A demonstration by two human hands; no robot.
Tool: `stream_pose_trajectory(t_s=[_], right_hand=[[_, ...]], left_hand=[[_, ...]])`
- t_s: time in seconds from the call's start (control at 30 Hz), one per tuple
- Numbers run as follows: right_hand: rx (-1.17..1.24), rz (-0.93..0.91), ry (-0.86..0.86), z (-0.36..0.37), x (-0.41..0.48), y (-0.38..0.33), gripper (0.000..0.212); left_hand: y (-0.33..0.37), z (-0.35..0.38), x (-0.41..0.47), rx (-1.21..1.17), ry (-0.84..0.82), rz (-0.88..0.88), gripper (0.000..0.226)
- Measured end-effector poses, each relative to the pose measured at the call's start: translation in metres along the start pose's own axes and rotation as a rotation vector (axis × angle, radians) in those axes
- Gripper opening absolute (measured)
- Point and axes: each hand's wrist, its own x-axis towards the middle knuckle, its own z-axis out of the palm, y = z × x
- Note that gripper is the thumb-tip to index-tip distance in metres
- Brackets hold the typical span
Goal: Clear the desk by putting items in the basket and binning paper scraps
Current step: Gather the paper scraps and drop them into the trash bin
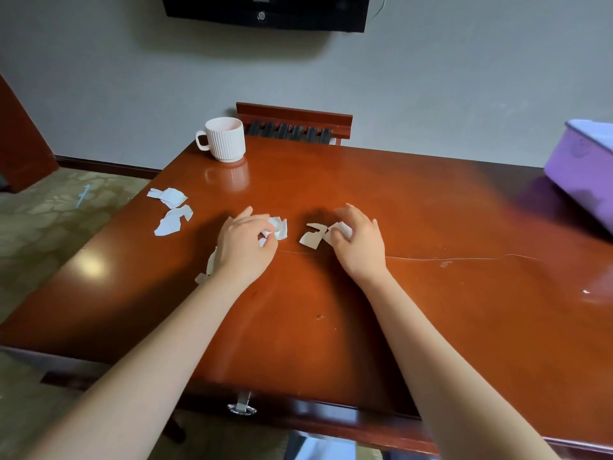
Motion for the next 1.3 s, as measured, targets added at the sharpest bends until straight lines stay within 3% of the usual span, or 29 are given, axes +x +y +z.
stream_pose_trajectory(t_s=[0.07,0.17,0.23,0.33,0.47,0.6,0.73,0.93,1.07,1.3], right_hand=[[-0.055,0.103,0.058,0.004,-0.001,0.000,0.040],[-0.211,0.190,-0.002,0.012,0.002,-0.005,0.071],[-0.252,0.209,-0.102,0.017,0.005,-0.014,0.090],[-0.321,0.156,-0.212,0.024,0.010,-0.023,0.097],[-0.386,0.048,-0.261,0.024,0.014,-0.017,0.077],[-0.324,-0.049,-0.221,0.016,0.015,-0.003,0.052],[-0.312,-0.082,-0.198,0.011,0.018,0.002,0.043],[-0.239,-0.011,-0.165,0.006,0.028,0.006,0.034],[-0.380,-0.062,-0.090,0.011,0.027,0.004,0.021],[-0.455,-0.082,-0.061,0.012,0.023,0.001,0.032]], left_hand=[[-0.007,-0.006,0.000,0.055,0.054,0.025,0.028],[-0.018,-0.013,-0.003,0.102,0.101,-0.040,0.034],[-0.023,-0.017,-0.008,0.144,0.063,-0.111,0.044],[-0.028,-0.020,-0.016,0.179,-0.066,-0.188,0.068],[-0.033,-0.013,-0.015,0.232,-0.167,-0.162,0.087],[-0.028,-0.005,0.002,0.294,-0.200,-0.080,0.091],[-0.024,0.002,0.019,0.323,-0.240,0.011,0.091],[-0.023,0.008,0.027,0.272,-0.248,0.086,0.070],[-0.021,0.009,0.027,0.245,-0.171,0.125,0.050],[-0.019,0.013,0.028,0.252,-0.106,0.144,0.044]])
